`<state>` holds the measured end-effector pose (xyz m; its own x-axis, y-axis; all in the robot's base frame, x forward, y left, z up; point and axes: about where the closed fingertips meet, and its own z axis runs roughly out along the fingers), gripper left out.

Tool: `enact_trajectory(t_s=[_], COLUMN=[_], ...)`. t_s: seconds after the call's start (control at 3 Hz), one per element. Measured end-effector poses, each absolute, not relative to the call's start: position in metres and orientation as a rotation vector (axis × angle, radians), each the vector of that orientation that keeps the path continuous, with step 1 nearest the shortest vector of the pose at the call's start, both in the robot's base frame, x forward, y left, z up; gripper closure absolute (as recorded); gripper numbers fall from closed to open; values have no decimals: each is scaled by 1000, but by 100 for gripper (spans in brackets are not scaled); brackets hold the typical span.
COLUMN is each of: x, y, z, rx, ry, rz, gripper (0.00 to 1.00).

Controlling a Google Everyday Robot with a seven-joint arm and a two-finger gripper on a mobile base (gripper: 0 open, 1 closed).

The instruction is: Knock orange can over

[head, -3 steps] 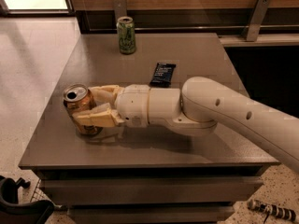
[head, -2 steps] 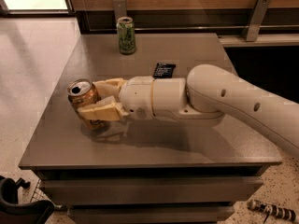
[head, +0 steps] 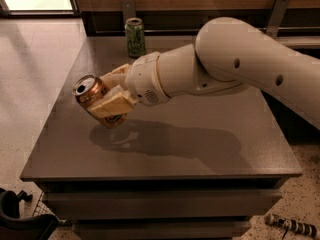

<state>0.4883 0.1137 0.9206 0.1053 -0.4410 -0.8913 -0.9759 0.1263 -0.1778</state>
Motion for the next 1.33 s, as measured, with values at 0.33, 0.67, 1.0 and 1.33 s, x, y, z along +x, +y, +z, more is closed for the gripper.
enact_trajectory(t_s=[0.33, 0.67, 1.0, 1.33], x=[483, 479, 482, 486], y=[121, 130, 130, 130], z=[923, 915, 906, 892], rx=[-1615, -1784, -1872, -1912], ry=[1553, 1659, 1720, 1772], rz=[627, 475, 341, 209], gripper=[100, 100, 100, 100])
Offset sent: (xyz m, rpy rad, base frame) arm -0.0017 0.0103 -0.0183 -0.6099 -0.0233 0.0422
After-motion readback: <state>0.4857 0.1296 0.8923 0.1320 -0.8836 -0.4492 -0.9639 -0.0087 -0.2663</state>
